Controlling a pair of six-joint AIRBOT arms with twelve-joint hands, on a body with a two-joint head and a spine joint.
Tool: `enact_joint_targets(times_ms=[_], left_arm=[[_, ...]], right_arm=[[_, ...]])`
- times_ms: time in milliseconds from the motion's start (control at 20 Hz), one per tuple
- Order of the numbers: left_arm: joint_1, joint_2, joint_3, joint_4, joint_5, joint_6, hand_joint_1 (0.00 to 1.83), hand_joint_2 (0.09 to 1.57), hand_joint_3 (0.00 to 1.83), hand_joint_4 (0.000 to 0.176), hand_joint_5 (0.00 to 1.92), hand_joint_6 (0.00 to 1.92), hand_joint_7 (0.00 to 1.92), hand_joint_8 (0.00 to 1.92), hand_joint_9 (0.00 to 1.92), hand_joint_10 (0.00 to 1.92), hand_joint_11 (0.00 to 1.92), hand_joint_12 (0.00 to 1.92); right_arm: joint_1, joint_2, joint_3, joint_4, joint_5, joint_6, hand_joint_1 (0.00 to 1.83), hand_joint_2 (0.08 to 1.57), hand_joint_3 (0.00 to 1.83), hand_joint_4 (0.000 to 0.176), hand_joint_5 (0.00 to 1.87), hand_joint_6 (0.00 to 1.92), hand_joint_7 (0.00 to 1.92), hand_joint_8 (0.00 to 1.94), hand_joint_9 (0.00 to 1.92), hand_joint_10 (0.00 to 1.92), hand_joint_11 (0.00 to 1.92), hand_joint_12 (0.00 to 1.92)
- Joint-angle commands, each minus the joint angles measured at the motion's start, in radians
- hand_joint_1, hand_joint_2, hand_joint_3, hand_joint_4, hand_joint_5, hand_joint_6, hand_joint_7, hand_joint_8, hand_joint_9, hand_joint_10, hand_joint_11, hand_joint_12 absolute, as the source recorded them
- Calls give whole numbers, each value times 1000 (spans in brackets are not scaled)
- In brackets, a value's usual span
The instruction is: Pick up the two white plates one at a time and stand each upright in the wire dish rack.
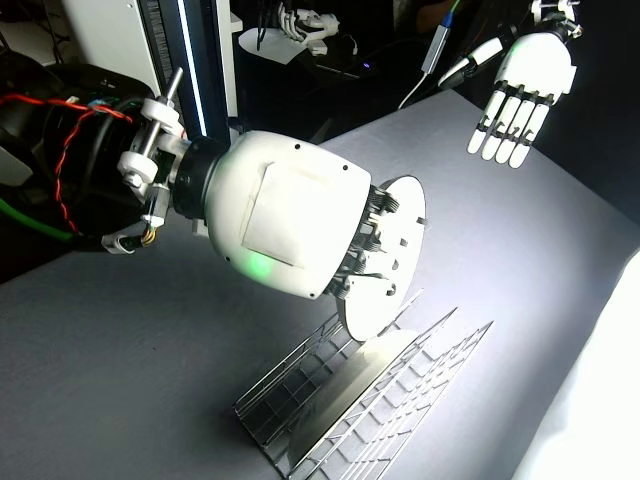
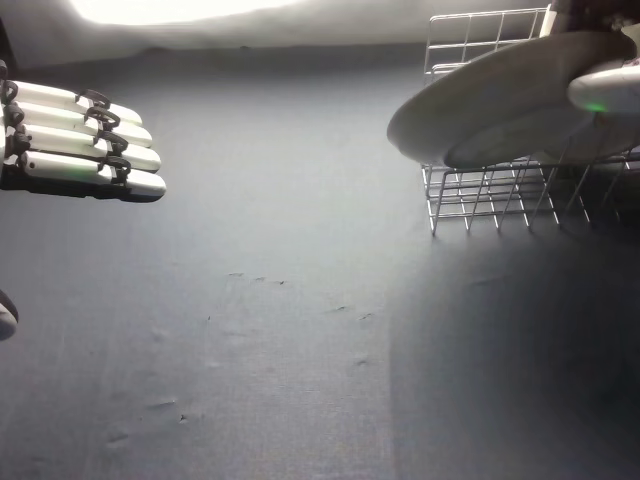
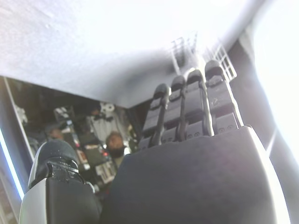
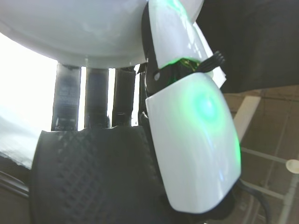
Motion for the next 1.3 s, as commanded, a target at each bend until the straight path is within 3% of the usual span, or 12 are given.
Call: enact_joint_targets(times_ms=[0, 200, 400, 500, 700, 900, 1000, 1050, 1150, 1200, 1250], left_arm=[[-11, 7, -1, -82, -17, 2, 0, 994, 5, 0, 0, 0, 0, 0, 0, 0, 0, 0], [-11, 7, -10, -76, -17, 6, 0, 973, 0, 0, 10, 4, 6, 2, 0, 0, 0, 0], [-11, 6, -13, -76, -17, 6, 0, 961, 0, 0, 0, 0, 0, 0, 0, 0, 0, 0], [-11, 6, -13, -76, -17, 6, 0, 990, 5, 0, 0, 0, 0, 0, 0, 0, 0, 0], [-11, 3, -13, -77, -17, 6, 0, 969, 0, 0, 4, 2, 0, 0, 0, 0, 0, 0], [-11, 2, -13, -77, -17, 6, 0, 993, 6, 0, 0, 0, 0, 0, 0, 0, 0, 0], [-11, 2, -13, -77, -17, 6, 0, 1015, 15, 0, 0, 0, 0, 0, 0, 0, 0, 0], [-11, 2, -13, -77, -17, 6, 0, 986, 1, 0, 0, 0, 0, 0, 0, 0, 0, 0], [-11, 1, -13, -77, -17, 5, 0, 965, 0, 0, 2, 1, 0, 0, 0, 0, 0, 0], [-11, 0, -13, -77, -16, 5, 0, 965, 0, 0, 0, 0, 0, 0, 0, 0, 0, 0], [-11, -1, -13, -77, -14, 5, 0, 955, 0, 0, 0, 0, 0, 0, 0, 0, 0, 0]], right_arm=[[3, 1, 14, 5, 136, -2, 1366, 1124, 2, 0, 930, 1091, 995, 931, 840, 1244, 630, 1395], [-18, -20, 59, -16, 141, -6, 1365, 1132, 0, 0, 894, 1110, 986, 1003, 829, 1243, 595, 1381], [-41, -33, 89, -43, 156, -8, 1361, 1141, 1, 0, 886, 1160, 977, 988, 797, 1272, 566, 1398], [-50, -38, 104, -54, 158, -9, 1368, 1121, 0, 0, 927, 1087, 1015, 912, 849, 1226, 621, 1377], [-72, -42, 126, -85, 171, -12, 1362, 1147, 1, 0, 860, 1156, 954, 1030, 813, 1297, 563, 1473], [-88, -43, 138, -136, 189, -20, 1366, 1133, 1, 0, 885, 1102, 982, 1012, 838, 1239, 605, 1374], [-96, -44, 140, -172, 204, -24, 1363, 1153, 2, 0, 799, 1172, 957, 1059, 821, 1285, 594, 1298], [-97, -44, 140, -187, 210, -26, 1225, 1188, 4, 0, 751, 1246, 910, 1183, 737, 910, 518, 1302], [-97, -44, 140, -205, 215, -28, 1170, 1212, 0, 6, 743, 1296, 844, 1257, 727, 650, 416, 1440], [-97, -44, 140, -207, 216, -28, 1124, 1215, 0, 0, 768, 1283, 740, 703, 694, 580, 339, 1429], [-97, -44, 141, -209, 216, -30, 1111, 1223, 0, 0, 761, 1297, 775, 393, 682, 509, 294, 1411]])
